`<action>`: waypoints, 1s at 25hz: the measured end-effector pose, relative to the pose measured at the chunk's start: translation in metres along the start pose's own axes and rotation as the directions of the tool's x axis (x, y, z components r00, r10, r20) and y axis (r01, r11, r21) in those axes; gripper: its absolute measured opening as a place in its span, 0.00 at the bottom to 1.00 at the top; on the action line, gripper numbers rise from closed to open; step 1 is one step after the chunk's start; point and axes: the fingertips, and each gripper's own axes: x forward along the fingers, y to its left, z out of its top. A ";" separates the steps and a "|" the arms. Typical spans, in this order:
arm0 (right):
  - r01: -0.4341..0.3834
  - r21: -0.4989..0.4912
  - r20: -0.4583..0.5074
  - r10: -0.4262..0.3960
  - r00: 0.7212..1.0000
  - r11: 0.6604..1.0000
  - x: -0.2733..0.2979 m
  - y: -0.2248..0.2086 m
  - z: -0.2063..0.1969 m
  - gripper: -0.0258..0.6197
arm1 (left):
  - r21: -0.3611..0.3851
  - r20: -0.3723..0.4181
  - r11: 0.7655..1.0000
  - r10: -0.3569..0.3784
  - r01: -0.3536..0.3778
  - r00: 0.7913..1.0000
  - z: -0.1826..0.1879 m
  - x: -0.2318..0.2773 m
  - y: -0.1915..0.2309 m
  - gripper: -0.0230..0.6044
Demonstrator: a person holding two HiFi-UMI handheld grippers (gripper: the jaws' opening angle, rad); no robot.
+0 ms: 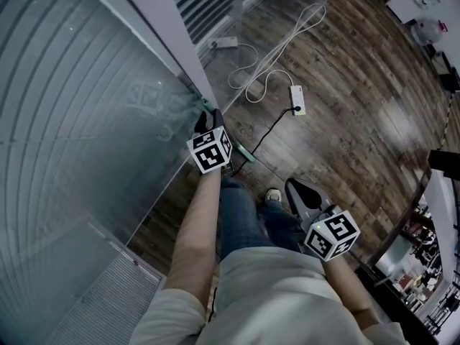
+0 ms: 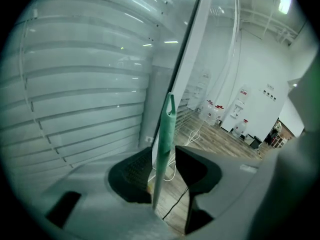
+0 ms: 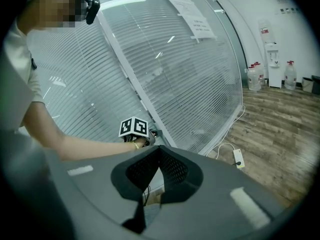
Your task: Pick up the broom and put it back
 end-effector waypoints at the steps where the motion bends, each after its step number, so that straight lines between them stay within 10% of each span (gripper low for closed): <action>1: -0.002 -0.001 0.001 0.002 1.000 1.000 0.000 0.001 0.000 0.05 | -0.007 0.000 1.000 -0.003 0.003 1.000 -0.001 -0.004 -0.001 0.27; 12: -0.042 -0.043 0.033 0.044 0.999 0.998 -0.012 0.011 0.007 0.05 | -0.013 0.004 1.000 -0.012 0.012 1.000 -0.018 -0.061 -0.026 0.03; 25: -0.095 -0.102 0.074 0.103 0.992 0.990 -0.046 0.019 0.023 0.05 | -0.024 0.027 0.996 -0.086 0.087 0.996 -0.025 -0.145 -0.077 0.03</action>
